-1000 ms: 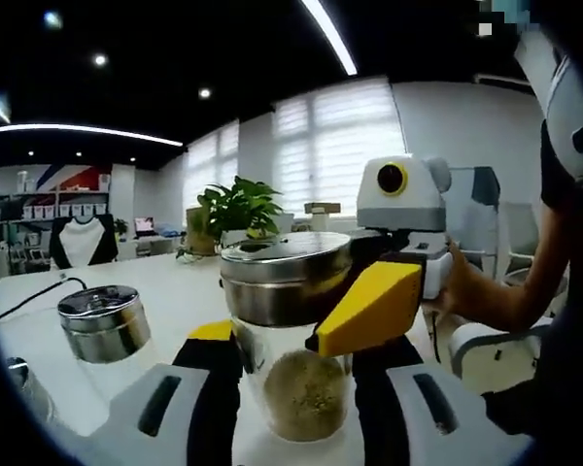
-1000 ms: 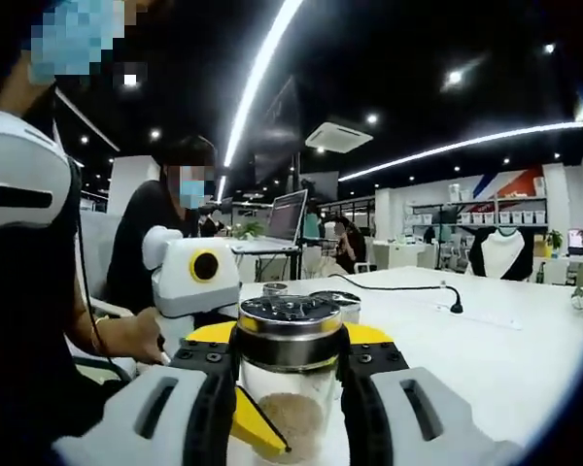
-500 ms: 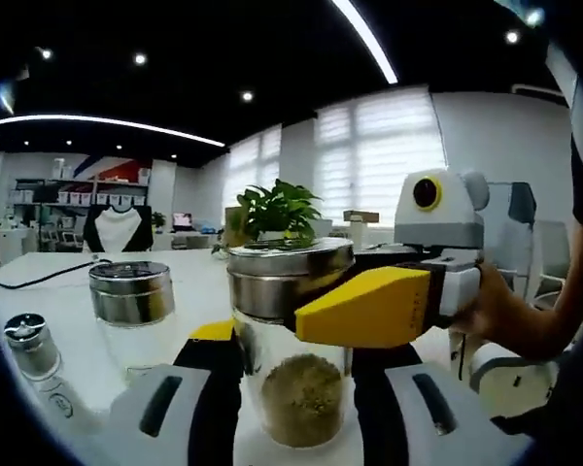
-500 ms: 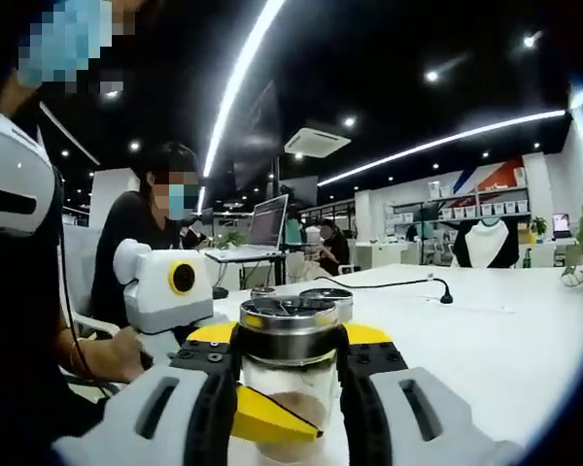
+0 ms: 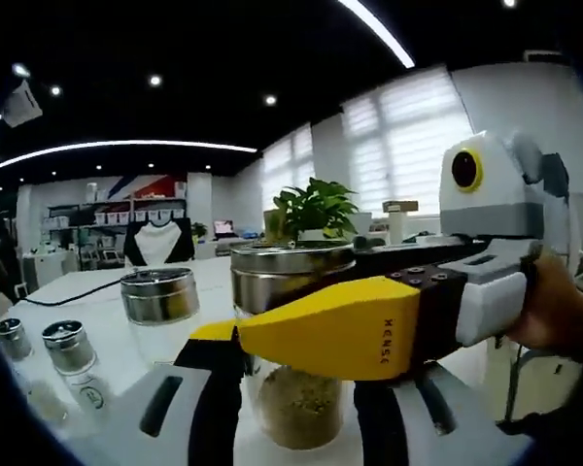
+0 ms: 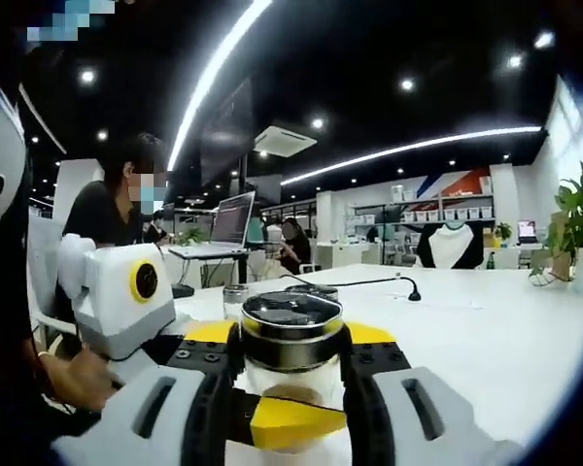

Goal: Rotate the seasoning bottle until the label or dispensing opening points toward the visible target arrow and the bottle remains upright within the marked orientation range

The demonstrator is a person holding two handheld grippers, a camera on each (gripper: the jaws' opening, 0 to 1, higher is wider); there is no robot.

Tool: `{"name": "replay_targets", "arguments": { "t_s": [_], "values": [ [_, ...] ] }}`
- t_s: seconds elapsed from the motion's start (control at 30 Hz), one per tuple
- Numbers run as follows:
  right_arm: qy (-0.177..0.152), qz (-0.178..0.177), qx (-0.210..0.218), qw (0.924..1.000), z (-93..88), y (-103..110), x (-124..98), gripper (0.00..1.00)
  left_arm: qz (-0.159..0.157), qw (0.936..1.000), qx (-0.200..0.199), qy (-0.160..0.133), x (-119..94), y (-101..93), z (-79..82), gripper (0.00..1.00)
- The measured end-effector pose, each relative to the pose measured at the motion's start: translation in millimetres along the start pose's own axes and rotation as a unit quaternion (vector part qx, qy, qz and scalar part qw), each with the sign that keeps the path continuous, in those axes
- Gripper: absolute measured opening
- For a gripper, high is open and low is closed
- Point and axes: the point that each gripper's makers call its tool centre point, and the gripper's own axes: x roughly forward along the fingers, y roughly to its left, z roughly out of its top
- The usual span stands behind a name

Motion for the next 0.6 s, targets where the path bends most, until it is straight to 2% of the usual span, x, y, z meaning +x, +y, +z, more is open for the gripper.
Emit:
{"name": "replay_targets", "arguments": {
  "t_s": [0.1, 0.27, 0.4, 0.57, 0.6],
  "values": [
    [0.000, -0.013, 0.002, 0.9999, -2.2, -2.9, -0.5, 0.38, 0.006, 1.0000, 0.000, 0.003, 0.6, 0.5, -1.9, 0.45],
    [0.007, -0.014, 0.010, 0.9998, -5.5, -5.6, 2.1, 0.38, 0.005, 0.9999, 0.000, 0.009, 1.8, 3.3, -5.0, 0.45],
    [0.007, 0.003, 0.021, 0.9998, -5.8, -7.6, 3.1, 0.37, -0.004, 1.0000, 0.000, 0.008, 1.3, 5.7, -4.6, 0.45],
    [0.004, 0.032, -0.004, 0.9995, -1.8, -5.4, 0.6, 0.37, -0.034, 0.9994, 0.002, 0.001, -0.1, 2.3, 0.0, 0.45],
    [0.000, 0.047, 0.002, 0.9989, 0.5, -5.7, -0.4, 0.37, -0.044, 0.9990, 0.004, -0.003, -0.9, 0.9, 1.7, 0.44]
  ]
}}
